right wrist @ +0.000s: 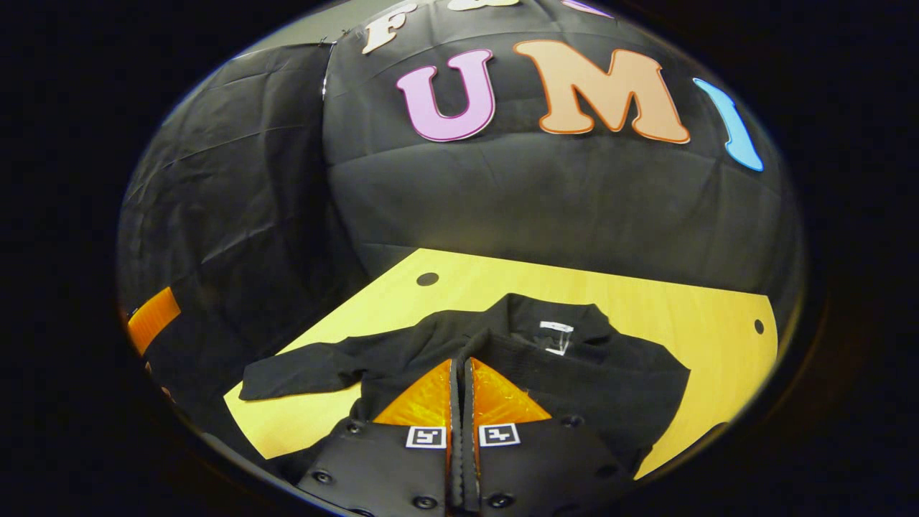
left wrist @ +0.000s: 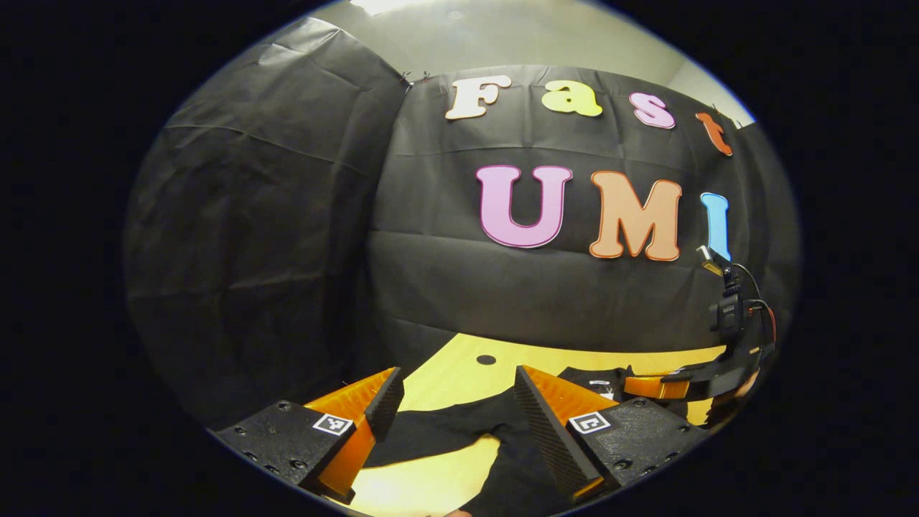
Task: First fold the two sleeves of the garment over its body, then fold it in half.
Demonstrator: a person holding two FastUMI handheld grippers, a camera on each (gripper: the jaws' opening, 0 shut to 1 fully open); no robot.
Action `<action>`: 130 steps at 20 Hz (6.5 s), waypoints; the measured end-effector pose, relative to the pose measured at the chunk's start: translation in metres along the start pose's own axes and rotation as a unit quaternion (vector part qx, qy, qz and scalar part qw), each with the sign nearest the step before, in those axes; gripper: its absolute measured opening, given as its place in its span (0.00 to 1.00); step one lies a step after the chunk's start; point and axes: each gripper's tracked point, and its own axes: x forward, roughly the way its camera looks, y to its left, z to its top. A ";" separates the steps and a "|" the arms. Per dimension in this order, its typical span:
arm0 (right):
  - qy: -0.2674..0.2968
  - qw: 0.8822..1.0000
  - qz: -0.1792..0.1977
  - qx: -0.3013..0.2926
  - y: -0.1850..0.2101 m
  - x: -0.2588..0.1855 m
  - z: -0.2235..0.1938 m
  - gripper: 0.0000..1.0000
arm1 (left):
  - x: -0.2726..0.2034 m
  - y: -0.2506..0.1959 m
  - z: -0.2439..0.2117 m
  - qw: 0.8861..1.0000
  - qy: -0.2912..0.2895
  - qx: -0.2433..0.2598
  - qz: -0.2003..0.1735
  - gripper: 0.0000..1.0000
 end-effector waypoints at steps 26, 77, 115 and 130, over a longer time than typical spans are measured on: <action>-0.050 0.996 -0.067 -0.040 -0.016 -0.057 0.007 0.99 | 0.030 0.184 -0.195 0.962 0.205 0.029 0.176 0.94; -0.081 0.974 -0.193 0.090 -0.211 -0.221 -0.070 0.98 | 0.091 -0.259 -0.072 0.957 0.107 0.077 -0.257 0.00; 0.034 0.980 -0.176 0.092 -0.121 -0.262 -0.258 0.98 | -0.098 -0.062 -0.185 0.965 0.191 0.114 -0.140 0.93; 0.165 0.959 -0.205 0.108 -0.109 -0.252 -0.362 0.99 | -0.148 -0.007 -0.283 0.943 0.287 0.086 -0.143 0.95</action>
